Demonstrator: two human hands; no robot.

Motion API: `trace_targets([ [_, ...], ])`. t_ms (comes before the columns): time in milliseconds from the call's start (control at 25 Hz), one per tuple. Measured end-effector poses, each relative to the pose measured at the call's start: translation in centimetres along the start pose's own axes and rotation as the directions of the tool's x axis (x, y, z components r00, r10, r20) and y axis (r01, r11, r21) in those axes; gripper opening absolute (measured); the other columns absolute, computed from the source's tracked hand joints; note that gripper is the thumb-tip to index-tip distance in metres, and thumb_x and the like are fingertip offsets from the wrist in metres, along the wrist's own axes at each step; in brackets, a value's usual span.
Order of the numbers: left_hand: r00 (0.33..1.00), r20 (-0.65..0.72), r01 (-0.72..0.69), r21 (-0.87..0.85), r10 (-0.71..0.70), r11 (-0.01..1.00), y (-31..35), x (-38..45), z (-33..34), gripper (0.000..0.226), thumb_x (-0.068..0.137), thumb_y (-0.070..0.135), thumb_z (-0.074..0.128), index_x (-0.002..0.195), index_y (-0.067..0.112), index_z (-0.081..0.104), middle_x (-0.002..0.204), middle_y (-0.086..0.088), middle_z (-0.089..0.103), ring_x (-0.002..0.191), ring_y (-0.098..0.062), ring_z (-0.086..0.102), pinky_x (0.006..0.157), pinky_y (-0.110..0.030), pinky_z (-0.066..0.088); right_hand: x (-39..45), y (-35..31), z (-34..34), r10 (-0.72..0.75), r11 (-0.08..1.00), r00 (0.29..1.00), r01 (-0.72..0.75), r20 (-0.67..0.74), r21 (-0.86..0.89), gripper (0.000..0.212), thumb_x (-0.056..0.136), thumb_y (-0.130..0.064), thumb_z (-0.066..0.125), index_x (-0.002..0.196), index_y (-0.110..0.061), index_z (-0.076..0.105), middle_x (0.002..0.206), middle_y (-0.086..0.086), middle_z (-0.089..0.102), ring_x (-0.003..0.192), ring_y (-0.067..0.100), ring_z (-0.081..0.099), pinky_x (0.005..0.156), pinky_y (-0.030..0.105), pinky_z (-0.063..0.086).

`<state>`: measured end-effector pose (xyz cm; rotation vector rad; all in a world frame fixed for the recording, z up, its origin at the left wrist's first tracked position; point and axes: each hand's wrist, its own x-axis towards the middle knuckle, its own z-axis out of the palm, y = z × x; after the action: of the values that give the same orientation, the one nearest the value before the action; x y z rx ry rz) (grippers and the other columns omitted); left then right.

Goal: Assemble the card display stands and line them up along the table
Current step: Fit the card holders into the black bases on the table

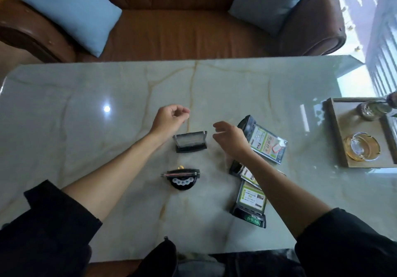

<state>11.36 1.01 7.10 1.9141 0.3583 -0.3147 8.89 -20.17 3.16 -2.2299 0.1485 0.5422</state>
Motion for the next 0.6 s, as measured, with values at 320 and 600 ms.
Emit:
trace_targets([
  [320, 0.881, 0.453, -0.310, 0.329, 0.139, 0.892, 8.2, 1.7, 14.0, 0.033, 0.084, 0.031, 0.074, 0.116, 0.023, 0.070, 0.117, 0.001, 0.069, 0.104, -0.015, 0.065, 0.088, -0.026, 0.050, -2.2, 8.8, -7.7, 0.397, 0.792, 0.895, -0.222, -0.203, 0.569, 0.059, 0.082, -0.030, 0.076, 0.133, -0.014, 0.051, 0.117, 0.005, 0.063, 0.101, 0.021, 0.066, 0.084, 0.036, 0.057],
  [600, 0.786, 0.618, -0.400, 0.507, 0.001, 0.763, 7.5, 3.0, 23.6, 0.054, 0.085, 0.029, 0.074, 0.135, 0.019, 0.057, 0.143, -0.005, 0.055, 0.131, -0.022, 0.052, 0.104, -0.030, 0.041, -4.6, 15.1, -9.3, 0.583, 0.481, 0.813, -0.338, -0.007, 0.809, 0.018, 0.091, -0.016, 0.070, 0.105, -0.008, 0.062, 0.089, 0.003, 0.072, 0.077, 0.011, 0.073, 0.056, 0.024, 0.055],
])
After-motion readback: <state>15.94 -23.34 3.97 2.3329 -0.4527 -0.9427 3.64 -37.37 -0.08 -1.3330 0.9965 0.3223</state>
